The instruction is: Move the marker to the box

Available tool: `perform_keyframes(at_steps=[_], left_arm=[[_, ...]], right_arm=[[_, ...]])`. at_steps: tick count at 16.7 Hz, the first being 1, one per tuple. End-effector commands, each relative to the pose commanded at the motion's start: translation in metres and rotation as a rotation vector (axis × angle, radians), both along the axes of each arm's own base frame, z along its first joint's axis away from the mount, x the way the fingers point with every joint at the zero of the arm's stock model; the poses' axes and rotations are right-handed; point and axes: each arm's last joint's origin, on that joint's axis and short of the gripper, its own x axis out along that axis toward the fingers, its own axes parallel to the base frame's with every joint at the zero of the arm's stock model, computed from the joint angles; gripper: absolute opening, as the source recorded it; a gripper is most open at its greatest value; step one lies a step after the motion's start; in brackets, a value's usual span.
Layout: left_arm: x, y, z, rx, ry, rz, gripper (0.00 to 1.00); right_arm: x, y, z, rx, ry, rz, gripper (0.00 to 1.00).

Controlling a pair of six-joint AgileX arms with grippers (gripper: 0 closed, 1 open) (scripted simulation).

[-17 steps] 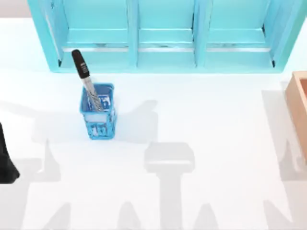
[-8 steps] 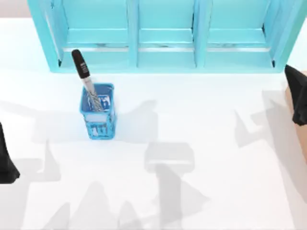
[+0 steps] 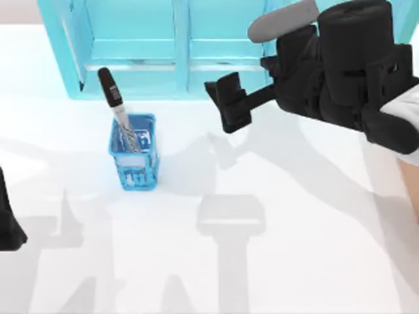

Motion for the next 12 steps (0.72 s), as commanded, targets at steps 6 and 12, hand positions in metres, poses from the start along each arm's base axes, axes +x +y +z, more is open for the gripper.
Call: perform_keyframes(at_steps=[6,12], left_arm=[[0.000,0.000,0.000,0.000,0.000,0.000,1.00],[0.000,0.000,0.000,0.000,0.000,0.000,1.00]], right_arm=[[0.017,0.086,-0.058,-0.045,0.111,0.159,1.00],[0.016,0.096,-0.066,-0.052,0.126,0.177,1.00]])
